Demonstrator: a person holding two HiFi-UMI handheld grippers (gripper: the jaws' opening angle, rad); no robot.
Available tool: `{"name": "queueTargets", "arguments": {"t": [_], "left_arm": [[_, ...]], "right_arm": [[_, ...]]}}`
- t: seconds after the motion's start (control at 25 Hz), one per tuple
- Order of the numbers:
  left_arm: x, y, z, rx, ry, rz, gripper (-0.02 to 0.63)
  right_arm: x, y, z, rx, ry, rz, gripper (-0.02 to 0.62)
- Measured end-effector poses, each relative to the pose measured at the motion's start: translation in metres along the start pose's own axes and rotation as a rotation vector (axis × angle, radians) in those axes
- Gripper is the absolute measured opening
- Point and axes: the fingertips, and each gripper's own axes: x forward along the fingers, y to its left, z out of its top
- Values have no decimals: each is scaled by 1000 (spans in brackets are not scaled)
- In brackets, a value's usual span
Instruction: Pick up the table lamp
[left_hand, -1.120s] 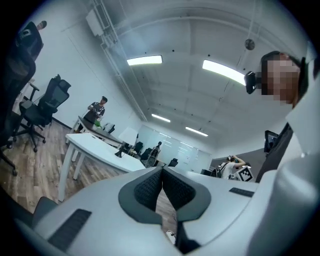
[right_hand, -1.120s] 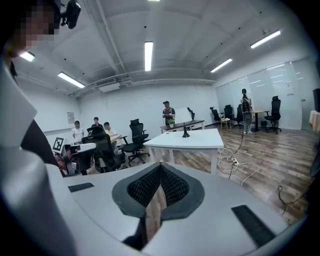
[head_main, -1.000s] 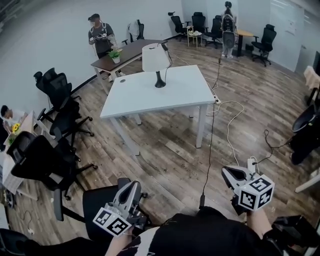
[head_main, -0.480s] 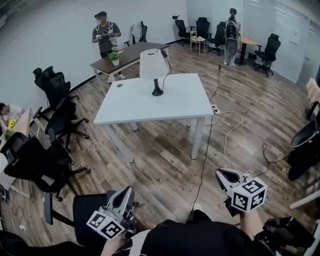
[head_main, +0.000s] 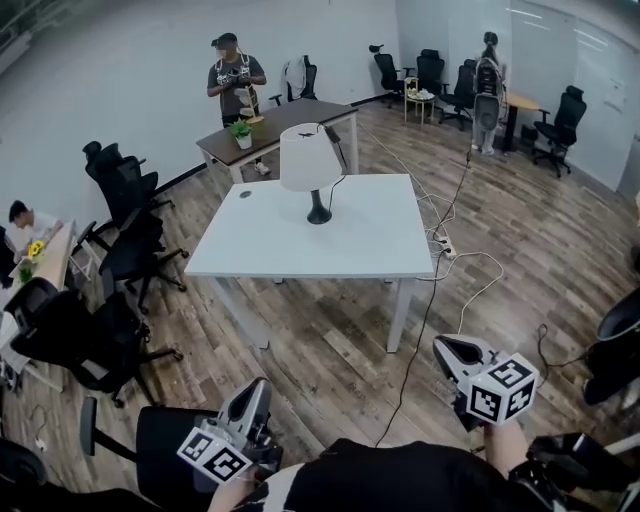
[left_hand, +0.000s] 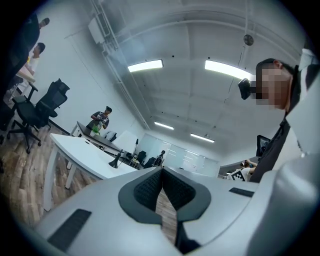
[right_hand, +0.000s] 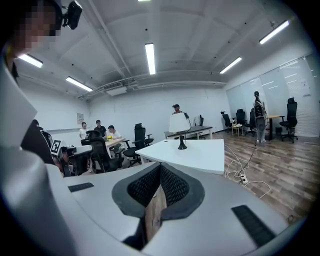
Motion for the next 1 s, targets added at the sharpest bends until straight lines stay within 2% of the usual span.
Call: {"name": "queueTargets", "arguments": {"t": [0.2, 0.28, 0.4, 0.68, 1.0], "left_arm": [[37, 1, -15, -14, 2, 30, 14], [50, 3, -21, -14, 12, 53, 14], [63, 5, -24, -17, 18, 78, 14], [77, 13, -42, -63, 49, 125, 14], [104, 33, -47, -88, 96, 122, 14]], "right_arm": [[10, -37, 20, 6, -97, 92, 15], [16, -48, 23, -1, -107, 119, 15], [24, -64, 19, -11, -80, 117, 15], [41, -91, -1, 56, -29, 118, 15], [69, -107, -9, 97, -2, 118, 15]]}}
